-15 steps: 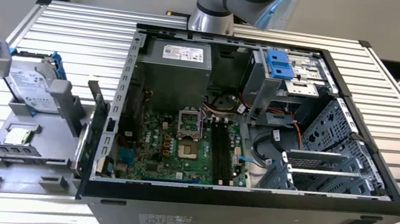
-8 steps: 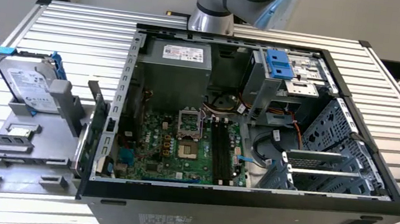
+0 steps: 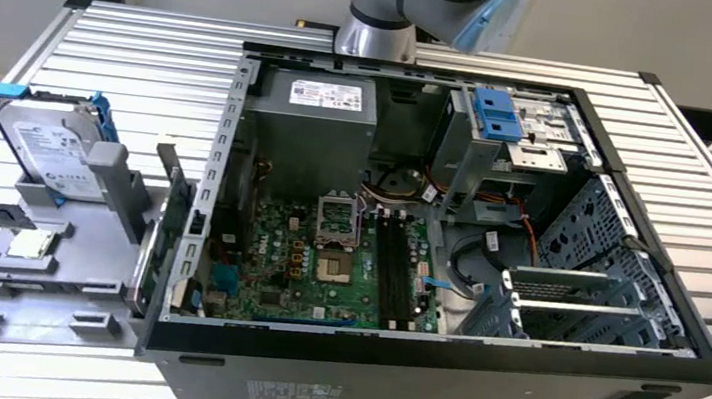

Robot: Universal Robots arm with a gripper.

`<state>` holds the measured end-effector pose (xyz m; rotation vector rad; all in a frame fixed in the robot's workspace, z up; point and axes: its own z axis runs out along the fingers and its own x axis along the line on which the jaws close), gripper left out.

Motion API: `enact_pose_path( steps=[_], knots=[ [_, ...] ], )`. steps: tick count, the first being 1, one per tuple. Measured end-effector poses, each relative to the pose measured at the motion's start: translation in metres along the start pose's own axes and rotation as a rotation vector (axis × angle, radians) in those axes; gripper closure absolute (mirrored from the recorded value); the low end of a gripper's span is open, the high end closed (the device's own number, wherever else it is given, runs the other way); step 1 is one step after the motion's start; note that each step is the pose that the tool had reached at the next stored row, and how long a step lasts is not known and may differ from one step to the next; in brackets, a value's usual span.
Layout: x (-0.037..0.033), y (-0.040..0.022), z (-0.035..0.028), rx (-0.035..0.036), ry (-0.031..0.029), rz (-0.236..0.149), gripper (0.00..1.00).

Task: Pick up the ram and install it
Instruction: 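Pick up the ram and move it above insertion slot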

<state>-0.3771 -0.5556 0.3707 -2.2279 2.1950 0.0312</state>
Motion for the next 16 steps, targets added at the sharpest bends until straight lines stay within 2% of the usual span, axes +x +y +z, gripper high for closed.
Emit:
enact_pose_path(
  steps=[7,8,16],
  knots=[
    [-0.0007,0.0002,-0.0311,-0.0004,0.0003,0.0,1.0],
    [-0.0007,0.0001,-0.0316,0.0,-0.0038,0.0,1.0],
    [-0.0008,0.0001,-0.0316,0.0002,-0.01,0.0,1.0]
  ],
)
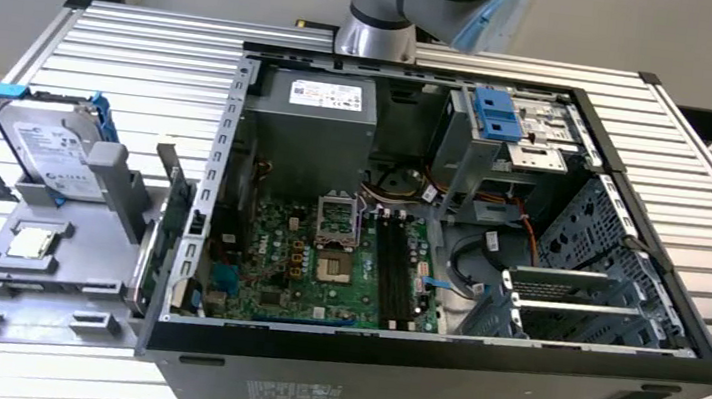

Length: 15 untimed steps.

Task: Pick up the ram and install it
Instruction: 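Pick up the ram and move it above insertion slot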

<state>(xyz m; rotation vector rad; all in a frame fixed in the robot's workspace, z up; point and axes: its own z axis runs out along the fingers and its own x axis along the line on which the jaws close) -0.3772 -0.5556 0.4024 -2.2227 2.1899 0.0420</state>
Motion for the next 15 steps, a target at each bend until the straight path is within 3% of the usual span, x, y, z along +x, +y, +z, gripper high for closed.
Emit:
enact_pose_path(
  steps=[5,15],
  knots=[
    [0.0001,-0.003,0.0,0.0,-0.0011,0.0,1.0],
    [0.0005,-0.0297,-0.0001,-0.0004,-0.0012,0.0,1.0]
  ],
)
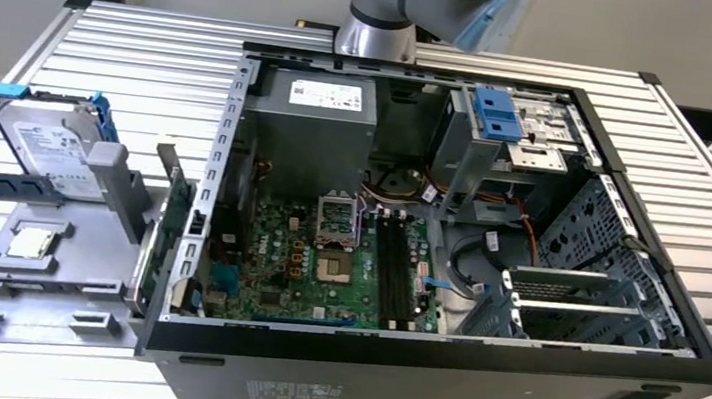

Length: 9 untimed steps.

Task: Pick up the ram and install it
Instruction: 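Pick up the ram and move it above insertion slot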

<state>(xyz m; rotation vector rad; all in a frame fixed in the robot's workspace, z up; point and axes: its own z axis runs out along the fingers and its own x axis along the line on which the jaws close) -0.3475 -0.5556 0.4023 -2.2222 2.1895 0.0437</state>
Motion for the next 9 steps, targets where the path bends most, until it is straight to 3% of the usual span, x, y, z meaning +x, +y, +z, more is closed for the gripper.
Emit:
enact_pose_path(
  steps=[9],
  knots=[
    [0.0003,-0.0222,-0.0001,-0.0002,0.0,0.0,1.0]
  ],
)
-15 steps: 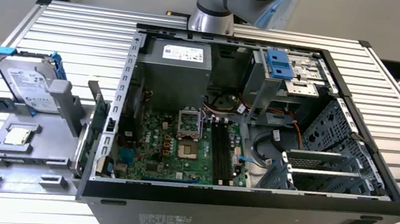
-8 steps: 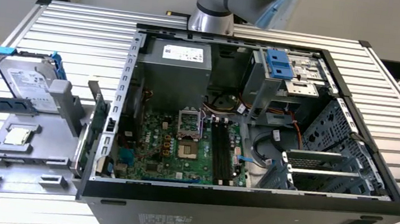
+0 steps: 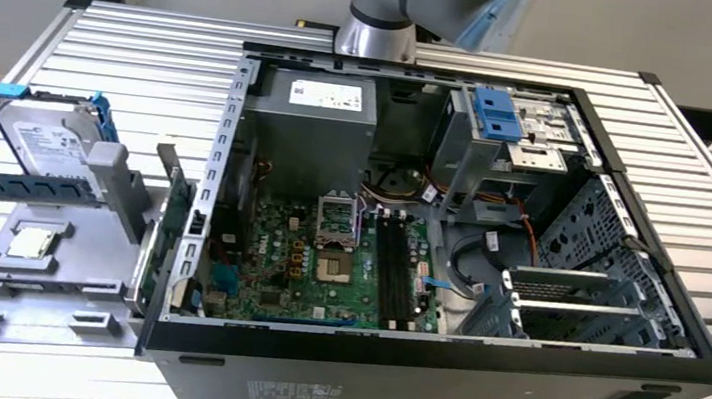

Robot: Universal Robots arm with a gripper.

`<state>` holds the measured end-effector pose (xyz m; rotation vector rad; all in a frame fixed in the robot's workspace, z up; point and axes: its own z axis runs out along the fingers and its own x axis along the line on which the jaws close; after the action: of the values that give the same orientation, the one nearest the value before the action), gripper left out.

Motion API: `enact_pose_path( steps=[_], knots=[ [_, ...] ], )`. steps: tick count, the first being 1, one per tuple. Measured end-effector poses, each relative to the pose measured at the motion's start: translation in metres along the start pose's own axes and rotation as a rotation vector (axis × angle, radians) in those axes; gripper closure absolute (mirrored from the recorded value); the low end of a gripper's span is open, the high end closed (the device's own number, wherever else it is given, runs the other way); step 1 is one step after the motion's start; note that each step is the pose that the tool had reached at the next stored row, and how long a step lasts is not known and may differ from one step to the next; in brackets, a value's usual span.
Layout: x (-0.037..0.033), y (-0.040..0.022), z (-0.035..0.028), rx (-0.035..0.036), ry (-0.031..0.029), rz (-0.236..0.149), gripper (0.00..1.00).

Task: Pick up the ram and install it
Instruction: 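Pick up the ram and move it above insertion slot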

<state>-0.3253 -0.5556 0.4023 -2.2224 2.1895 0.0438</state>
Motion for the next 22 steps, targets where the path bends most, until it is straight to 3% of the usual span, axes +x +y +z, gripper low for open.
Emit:
enact_pose_path(
  steps=[7,22],
  knots=[
    [0.0003,-0.0199,-0.0001,-0.001,0.0,0.0,1.0],
    [0.0007,-0.0463,-0.0002,-0.0012,0.0,0.0,1.0]
  ],
)
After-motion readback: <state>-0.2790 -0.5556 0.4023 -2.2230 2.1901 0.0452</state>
